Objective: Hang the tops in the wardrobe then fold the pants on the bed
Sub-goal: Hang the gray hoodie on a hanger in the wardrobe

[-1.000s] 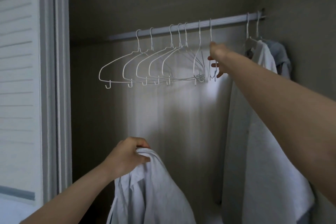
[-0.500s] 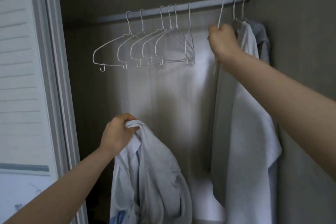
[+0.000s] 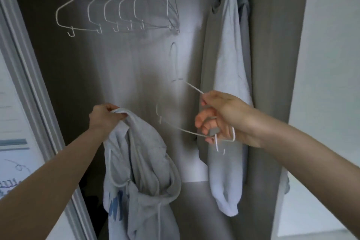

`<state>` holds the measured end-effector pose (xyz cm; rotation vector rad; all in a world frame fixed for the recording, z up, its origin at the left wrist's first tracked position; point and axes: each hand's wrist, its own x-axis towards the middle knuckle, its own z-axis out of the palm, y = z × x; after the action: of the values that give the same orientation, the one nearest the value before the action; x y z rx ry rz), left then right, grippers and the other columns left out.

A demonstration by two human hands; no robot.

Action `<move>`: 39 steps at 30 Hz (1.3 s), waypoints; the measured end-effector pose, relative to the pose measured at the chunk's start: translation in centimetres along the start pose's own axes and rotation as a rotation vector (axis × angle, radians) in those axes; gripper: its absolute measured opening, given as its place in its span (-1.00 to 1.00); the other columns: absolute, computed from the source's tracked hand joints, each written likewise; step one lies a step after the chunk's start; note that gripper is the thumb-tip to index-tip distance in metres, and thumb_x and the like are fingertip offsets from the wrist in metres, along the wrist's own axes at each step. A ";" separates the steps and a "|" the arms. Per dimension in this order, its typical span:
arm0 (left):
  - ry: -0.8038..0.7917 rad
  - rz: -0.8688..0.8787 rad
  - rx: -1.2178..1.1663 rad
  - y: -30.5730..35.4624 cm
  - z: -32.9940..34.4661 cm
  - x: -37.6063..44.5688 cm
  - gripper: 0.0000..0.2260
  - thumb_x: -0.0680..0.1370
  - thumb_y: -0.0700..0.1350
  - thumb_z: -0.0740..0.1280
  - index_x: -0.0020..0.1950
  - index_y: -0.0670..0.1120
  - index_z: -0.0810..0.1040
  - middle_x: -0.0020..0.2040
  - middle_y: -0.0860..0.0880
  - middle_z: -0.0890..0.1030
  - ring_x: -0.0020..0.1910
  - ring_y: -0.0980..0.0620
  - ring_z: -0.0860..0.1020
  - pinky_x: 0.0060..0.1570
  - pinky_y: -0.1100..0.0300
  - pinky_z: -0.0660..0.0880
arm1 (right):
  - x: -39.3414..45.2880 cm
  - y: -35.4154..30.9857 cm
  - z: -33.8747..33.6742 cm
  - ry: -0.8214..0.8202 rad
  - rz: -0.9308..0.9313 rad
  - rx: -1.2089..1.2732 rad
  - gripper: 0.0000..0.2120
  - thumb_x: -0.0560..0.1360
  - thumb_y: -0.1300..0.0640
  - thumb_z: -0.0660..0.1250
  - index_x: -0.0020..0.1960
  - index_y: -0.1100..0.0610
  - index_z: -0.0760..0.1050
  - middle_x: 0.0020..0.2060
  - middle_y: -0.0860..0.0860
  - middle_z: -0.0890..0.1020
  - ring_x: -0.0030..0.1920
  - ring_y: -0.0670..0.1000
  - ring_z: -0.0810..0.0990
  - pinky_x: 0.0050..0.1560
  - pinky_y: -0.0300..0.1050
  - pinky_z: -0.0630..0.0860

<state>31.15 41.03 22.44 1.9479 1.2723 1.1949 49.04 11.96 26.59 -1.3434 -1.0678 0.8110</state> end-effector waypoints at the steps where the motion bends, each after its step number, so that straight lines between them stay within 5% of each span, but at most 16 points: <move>1: 0.002 0.023 0.041 -0.3 0.1 -0.2 -0.89 0.48 -0.11 0.46 -0.03 -0.07 0.61 -0.06 -0.11 0.62 -0.04 -0.10 0.56 -0.05 0.07 0.45 | -0.9 0.0 -0.4 -0.047 0.022 0.038 -0.81 0.65 0.00 0.10 -0.07 0.08 0.32 -0.42 0.13 0.57 -0.49 0.05 0.48 -0.28 -0.03 0.46; 11: 0.100 0.293 0.430 -2.0 0.1 -2.1 -0.82 0.55 -0.10 0.36 0.06 -0.19 0.58 -0.05 -0.26 0.61 -0.05 -0.28 0.58 -0.11 -0.01 0.46 | -6.2 0.7 -4.7 -0.437 0.026 0.128 -0.81 0.59 0.00 0.10 -0.09 0.09 0.36 -0.49 0.09 0.33 -0.48 0.02 0.28 -0.27 0.00 0.40; 19: 0.108 0.183 0.305 -2.5 -1.1 -2.5 -0.83 0.53 -0.15 0.40 0.06 -0.20 0.61 -0.03 -0.21 0.62 -0.12 -0.08 0.53 -0.10 0.10 0.44 | -6.2 -0.5 -6.9 -0.508 0.037 0.109 -0.74 0.52 -0.10 0.30 -0.12 0.05 0.34 -0.52 0.01 0.25 -0.53 -0.03 0.20 -0.21 0.03 0.47; 26: 0.077 0.145 0.157 -1.9 -1.2 -3.6 -0.89 0.49 -0.18 0.45 0.00 -0.14 0.63 -0.07 -0.10 0.63 -0.10 0.00 0.53 -0.04 0.16 0.42 | -4.2 2.3 -2.7 -0.442 0.092 0.002 -0.76 0.55 -0.08 0.19 -0.10 0.10 0.38 -0.48 0.01 0.26 -0.50 -0.03 0.24 -0.25 0.00 0.50; 32: 0.028 0.252 0.020 1.8 1.2 -6.4 -0.89 0.45 -0.22 0.44 -0.08 -0.04 0.67 -0.18 0.10 0.64 -0.17 0.18 0.55 -0.13 0.39 0.43 | -1.1 7.7 0.8 -0.414 0.087 -0.032 -0.84 0.65 0.07 0.12 0.00 0.15 0.37 -0.41 0.10 0.42 -0.39 0.03 0.42 0.03 0.37 0.48; 36: 0.031 0.333 -0.119 4.1 2.0 -8.2 -0.85 0.43 -0.30 0.43 -0.05 -0.12 0.68 -0.18 0.07 0.65 -0.17 0.16 0.58 -0.09 0.47 0.46 | 0.4 11.2 1.1 -0.547 0.253 -0.636 -0.79 0.57 0.21 0.14 0.14 0.03 0.44 -0.22 0.02 0.67 -0.11 0.06 0.67 -0.07 0.03 0.46; 39: -0.025 0.397 -0.078 5.0 2.2 -9.1 -0.84 0.42 -0.25 0.49 -0.02 -0.10 0.70 -0.09 0.01 0.68 -0.09 0.11 0.61 0.01 0.27 0.53 | 2.0 11.7 1.8 -0.301 0.278 -0.618 -0.83 0.58 0.13 0.18 -0.01 0.18 0.52 -0.31 -0.02 0.68 -0.30 -0.02 0.69 -0.30 -0.22 0.45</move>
<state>33.73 30.75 21.78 2.2135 0.8322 1.3757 49.44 15.60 15.16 -1.9644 -1.4629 0.9492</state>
